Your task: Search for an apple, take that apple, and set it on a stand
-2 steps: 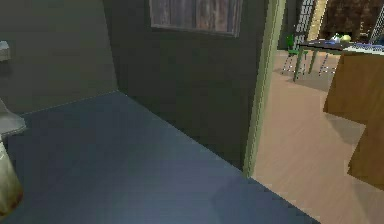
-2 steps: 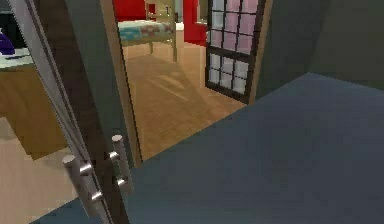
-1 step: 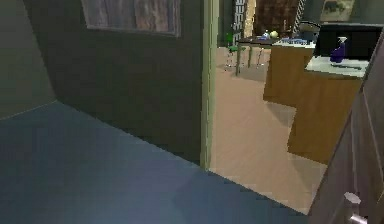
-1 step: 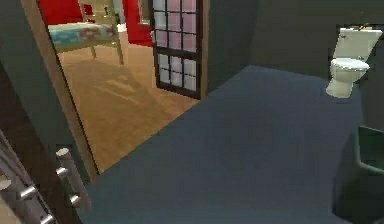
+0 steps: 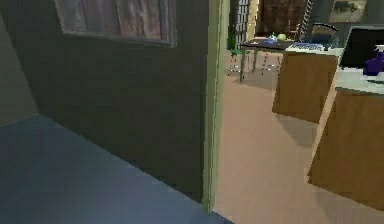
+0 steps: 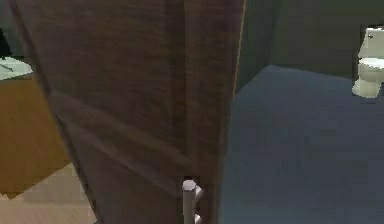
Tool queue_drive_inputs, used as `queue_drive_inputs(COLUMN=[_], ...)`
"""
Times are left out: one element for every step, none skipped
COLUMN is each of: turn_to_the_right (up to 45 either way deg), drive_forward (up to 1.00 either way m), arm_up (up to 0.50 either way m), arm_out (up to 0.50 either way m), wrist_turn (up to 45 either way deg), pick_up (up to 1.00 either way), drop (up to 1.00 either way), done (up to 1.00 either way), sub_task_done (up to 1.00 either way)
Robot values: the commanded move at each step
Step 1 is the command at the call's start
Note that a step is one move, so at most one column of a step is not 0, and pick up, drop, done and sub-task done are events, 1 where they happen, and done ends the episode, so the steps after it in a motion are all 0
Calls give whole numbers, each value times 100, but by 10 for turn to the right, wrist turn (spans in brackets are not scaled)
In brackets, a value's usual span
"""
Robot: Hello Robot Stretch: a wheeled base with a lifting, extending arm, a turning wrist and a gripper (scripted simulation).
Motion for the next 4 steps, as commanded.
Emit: queue_drive_inputs(turn_to_the_right=[180,0,90,0], drive_forward=[0,5,0,100], arm_up=[0,0,0,0], arm_out=[0,0,0,0], wrist_turn=[0,0,0,0], pick_up=[0,0,0,0], drop=[0,0,0,0], done=[0,0,0,0], sub_task_done=[0,0,0,0])
